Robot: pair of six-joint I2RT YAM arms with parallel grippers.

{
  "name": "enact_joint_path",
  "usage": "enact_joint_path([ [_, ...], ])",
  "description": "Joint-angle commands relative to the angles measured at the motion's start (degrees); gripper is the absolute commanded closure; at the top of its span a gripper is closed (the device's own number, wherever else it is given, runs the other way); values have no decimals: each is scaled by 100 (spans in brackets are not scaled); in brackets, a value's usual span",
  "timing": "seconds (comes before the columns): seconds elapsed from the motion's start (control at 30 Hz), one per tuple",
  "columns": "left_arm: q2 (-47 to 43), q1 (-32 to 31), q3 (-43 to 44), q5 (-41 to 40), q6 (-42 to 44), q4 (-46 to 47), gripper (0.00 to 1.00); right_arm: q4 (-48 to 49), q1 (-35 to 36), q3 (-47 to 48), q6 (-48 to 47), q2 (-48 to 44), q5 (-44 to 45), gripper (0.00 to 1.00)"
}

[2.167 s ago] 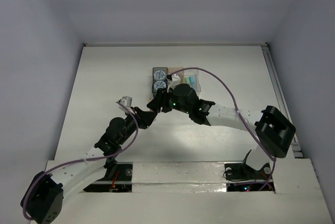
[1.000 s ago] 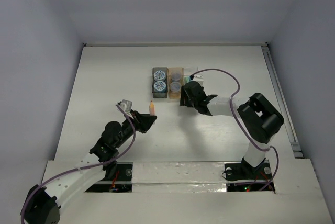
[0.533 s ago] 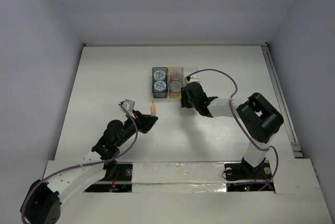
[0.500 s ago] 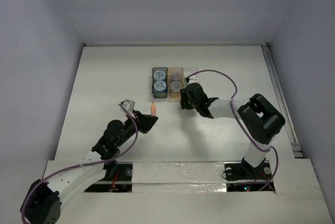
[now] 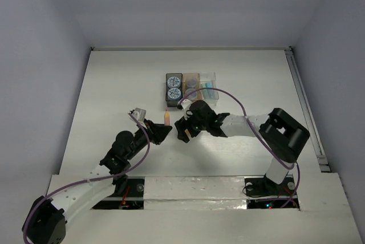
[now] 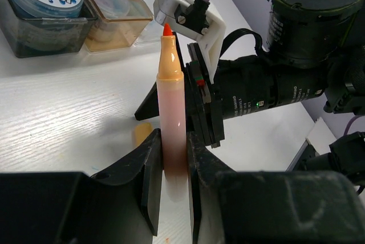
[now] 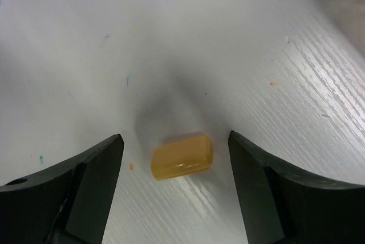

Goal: Sort the stationery into containers
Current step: Close the pen cap on the pen.

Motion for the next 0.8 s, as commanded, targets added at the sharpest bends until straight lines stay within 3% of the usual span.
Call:
enact_joint_path([
  [0.0, -121, -18, -3, -12, 101, 245, 100, -639, -65, 20, -151, -250, 93, 15],
  [0.1, -148, -18, 6, -47, 109, 201, 100, -815, -4, 29, 50, -680, 58, 8],
  [0.33, -166, -18, 23, -73, 118, 192, 100, -992, 50, -287, 1517, -1262, -117, 13],
  [0.5, -95, -18, 41, -47, 118, 219, 100, -983, 50, -288, 2607, -981, -215, 16],
  [0.77, -280, -18, 15, -47, 110, 131, 100, -729, 50, -104, 3039, -428, -329, 17],
])
